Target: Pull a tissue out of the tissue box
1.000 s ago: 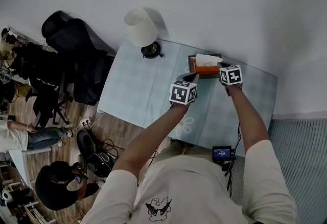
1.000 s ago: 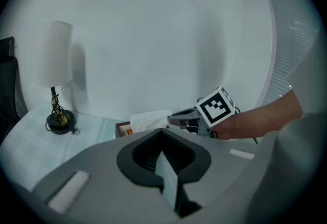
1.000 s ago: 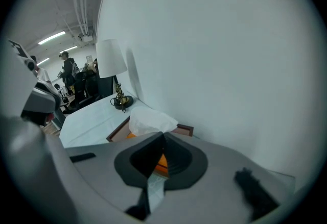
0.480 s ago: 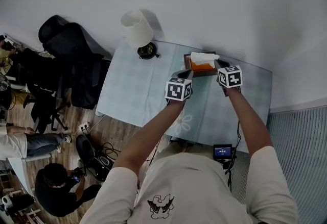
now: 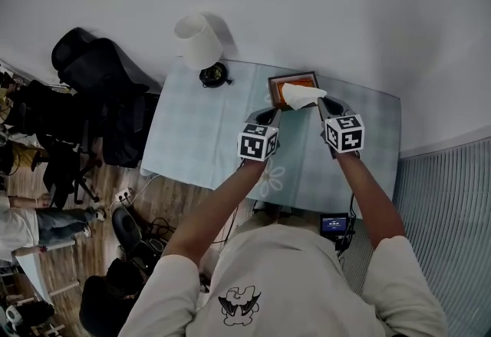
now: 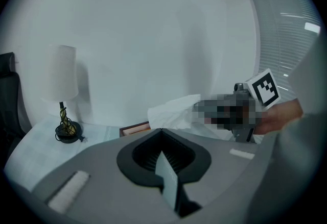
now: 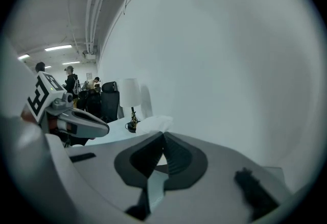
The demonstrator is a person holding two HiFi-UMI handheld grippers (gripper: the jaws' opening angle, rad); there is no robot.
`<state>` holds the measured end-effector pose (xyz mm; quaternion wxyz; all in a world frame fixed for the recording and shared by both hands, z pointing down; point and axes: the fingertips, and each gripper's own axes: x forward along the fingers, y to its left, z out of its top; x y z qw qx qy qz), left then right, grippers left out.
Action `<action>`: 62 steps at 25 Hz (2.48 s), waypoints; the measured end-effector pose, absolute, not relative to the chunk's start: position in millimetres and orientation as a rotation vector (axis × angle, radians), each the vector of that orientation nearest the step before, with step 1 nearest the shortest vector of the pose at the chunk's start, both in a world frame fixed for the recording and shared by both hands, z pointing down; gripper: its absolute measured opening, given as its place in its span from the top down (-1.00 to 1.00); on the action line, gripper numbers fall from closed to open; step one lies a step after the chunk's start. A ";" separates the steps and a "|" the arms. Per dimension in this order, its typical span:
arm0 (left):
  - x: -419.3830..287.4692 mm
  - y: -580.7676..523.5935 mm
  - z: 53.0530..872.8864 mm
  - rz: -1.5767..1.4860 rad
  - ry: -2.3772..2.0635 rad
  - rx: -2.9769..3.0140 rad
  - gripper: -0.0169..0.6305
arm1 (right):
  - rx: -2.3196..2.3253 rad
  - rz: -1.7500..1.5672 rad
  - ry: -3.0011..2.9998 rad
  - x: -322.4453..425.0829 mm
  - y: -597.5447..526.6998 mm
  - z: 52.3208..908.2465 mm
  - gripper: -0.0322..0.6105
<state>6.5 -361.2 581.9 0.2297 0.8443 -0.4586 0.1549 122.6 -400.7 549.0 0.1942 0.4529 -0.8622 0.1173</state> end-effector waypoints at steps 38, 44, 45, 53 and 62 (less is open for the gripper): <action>-10.6 -185.9 548.1 0.332 -1.320 2.449 0.93 | 1.405 0.406 -2.510 99.5 -182.1 520.4 0.86; -9.6 -188.3 543.4 0.315 -1.323 2.445 0.92 | 1.424 0.407 -2.504 101.3 -182.5 516.6 0.86; -9.9 -188.5 543.9 0.317 -1.325 2.443 0.92 | 1.425 0.407 -2.504 101.4 -182.3 517.0 0.86; -7.8 -185.8 543.8 0.311 -1.307 2.440 0.93 | 1.421 0.390 -2.477 96.3 -178.3 519.3 0.86; -7.1 -184.9 550.4 0.328 -1.305 2.421 0.93 | 1.404 0.408 -2.484 85.7 -172.6 523.1 0.86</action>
